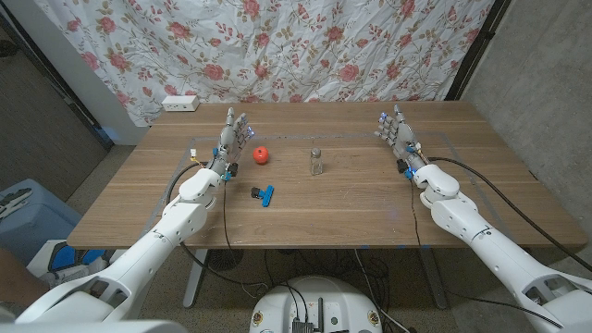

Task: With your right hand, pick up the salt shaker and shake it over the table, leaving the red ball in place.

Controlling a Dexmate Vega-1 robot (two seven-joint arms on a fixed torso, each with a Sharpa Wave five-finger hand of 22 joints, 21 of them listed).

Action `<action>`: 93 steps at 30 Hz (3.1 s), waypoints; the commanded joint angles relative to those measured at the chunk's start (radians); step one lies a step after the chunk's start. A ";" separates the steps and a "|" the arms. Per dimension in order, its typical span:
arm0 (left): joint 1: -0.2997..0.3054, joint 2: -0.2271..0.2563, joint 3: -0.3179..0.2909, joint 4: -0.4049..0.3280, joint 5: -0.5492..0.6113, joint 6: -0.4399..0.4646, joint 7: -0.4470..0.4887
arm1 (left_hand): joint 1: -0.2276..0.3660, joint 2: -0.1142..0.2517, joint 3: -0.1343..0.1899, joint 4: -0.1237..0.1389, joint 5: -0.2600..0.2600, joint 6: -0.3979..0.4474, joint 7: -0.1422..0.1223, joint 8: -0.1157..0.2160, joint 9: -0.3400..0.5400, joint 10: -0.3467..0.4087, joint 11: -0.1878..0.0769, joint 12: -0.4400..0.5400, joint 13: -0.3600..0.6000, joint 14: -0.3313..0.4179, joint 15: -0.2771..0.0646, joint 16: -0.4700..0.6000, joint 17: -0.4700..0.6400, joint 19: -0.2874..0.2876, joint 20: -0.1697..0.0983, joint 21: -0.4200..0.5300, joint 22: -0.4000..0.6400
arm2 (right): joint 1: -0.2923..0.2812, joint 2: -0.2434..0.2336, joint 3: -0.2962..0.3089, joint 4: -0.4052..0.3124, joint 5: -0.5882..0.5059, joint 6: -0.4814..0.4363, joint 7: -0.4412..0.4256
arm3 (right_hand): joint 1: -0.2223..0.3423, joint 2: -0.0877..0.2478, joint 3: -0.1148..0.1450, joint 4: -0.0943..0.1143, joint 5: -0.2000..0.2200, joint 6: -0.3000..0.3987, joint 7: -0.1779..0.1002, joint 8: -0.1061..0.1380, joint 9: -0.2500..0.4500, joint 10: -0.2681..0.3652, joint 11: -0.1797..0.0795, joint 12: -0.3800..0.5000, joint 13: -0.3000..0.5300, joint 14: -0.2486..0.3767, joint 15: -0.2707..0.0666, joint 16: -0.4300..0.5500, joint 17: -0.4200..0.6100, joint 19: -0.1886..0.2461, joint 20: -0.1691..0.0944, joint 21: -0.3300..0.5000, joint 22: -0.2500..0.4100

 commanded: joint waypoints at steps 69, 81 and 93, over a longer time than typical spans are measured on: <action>-0.001 0.000 0.000 0.000 0.000 0.001 0.000 | 0.000 0.101 0.001 0.007 0.006 0.002 -0.006 0.004 0.005 0.002 -0.004 0.004 0.003 0.002 -0.105 0.005 0.005 0.008 -0.024 0.004 0.004 | 0.289 -0.113 -0.271 0.247 -0.599 0.347 0.202 | 0.153 -0.086 0.024 -0.199 -0.024 -0.341 -0.032 0.003 0.009 -0.166 -0.085 0.001 -0.022 -0.280 0.058 0.004 -0.138 -0.179 0.005 -0.285 0.010; 0.000 0.000 0.000 -0.001 0.000 0.001 0.000 | 0.000 0.101 0.001 0.007 0.006 0.000 -0.007 0.004 0.005 0.002 -0.005 0.004 0.003 0.002 -0.104 0.005 0.005 0.007 -0.024 0.004 0.004 | 0.295 -0.121 -0.299 0.242 -0.700 0.386 0.153 | 0.184 -0.098 0.031 -0.225 -0.020 -0.356 -0.035 0.011 0.011 -0.163 -0.094 0.009 -0.021 -0.290 0.055 0.009 -0.144 -0.189 0.015 -0.305 0.010; -0.001 -0.001 0.000 0.000 0.000 0.001 0.000 | 0.000 0.101 0.001 0.007 0.006 0.003 -0.006 0.005 0.005 0.002 -0.004 0.004 0.003 0.002 -0.106 0.005 0.005 0.008 -0.024 0.004 0.004 | 0.334 -0.101 -0.336 0.299 -0.783 0.471 0.133 | 0.206 -0.104 0.037 -0.242 -0.015 -0.365 -0.037 0.015 0.013 -0.176 -0.097 0.007 -0.019 -0.306 0.055 0.008 -0.147 -0.196 0.020 -0.318 0.011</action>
